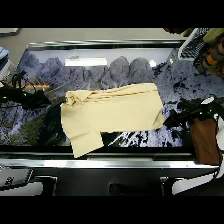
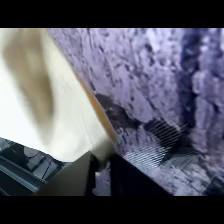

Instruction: Fold the clothes and pants, and hang the long-sleeved shirts on hangers.

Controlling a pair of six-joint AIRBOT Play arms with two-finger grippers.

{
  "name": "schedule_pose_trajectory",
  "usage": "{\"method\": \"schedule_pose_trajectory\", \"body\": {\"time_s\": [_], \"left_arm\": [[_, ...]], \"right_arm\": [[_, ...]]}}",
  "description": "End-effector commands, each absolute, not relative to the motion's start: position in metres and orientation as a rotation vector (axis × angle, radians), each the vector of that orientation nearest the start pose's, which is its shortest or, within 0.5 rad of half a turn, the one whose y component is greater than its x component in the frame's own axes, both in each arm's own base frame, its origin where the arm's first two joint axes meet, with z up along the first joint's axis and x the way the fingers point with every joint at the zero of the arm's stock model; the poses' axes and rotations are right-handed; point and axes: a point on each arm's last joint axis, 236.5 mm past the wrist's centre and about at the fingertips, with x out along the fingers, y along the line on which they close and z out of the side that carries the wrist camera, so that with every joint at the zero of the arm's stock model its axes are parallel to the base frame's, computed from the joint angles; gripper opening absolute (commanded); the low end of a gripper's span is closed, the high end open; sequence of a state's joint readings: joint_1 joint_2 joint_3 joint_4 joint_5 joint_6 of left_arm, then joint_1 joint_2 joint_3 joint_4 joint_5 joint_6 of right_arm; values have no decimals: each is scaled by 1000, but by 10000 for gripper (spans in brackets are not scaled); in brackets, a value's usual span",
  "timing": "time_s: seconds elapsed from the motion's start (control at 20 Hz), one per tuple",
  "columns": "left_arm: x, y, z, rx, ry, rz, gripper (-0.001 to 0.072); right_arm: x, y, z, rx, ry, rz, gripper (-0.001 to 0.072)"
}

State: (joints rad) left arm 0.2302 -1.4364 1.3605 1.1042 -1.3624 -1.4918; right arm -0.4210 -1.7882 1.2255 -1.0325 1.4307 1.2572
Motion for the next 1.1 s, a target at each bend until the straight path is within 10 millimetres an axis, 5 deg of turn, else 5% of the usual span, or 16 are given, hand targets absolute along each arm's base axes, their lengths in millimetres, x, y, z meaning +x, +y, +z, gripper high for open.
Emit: {"method": "schedule_pose_trajectory", "body": {"time_s": [0.0,0.15,0.3,0.5,0.75,1.05], "left_arm": [[403,-12,28,-499,1341,-169,328],[389,-3,17,-523,1359,-136,329],[350,10,-17,-627,1401,-69,328],[306,-22,-51,-787,1478,-173,328],[290,-51,-76,-822,1506,-204,328],[300,-51,-89,-805,1456,-163,328]], "right_arm": [[351,-25,-126,733,1657,235,34],[349,-24,-124,737,1666,243,31],[345,-21,-122,743,1685,257,31],[347,-22,-118,737,1672,255,31],[347,-22,-118,735,1673,253,31],[345,-21,-115,752,1681,247,31]]}}
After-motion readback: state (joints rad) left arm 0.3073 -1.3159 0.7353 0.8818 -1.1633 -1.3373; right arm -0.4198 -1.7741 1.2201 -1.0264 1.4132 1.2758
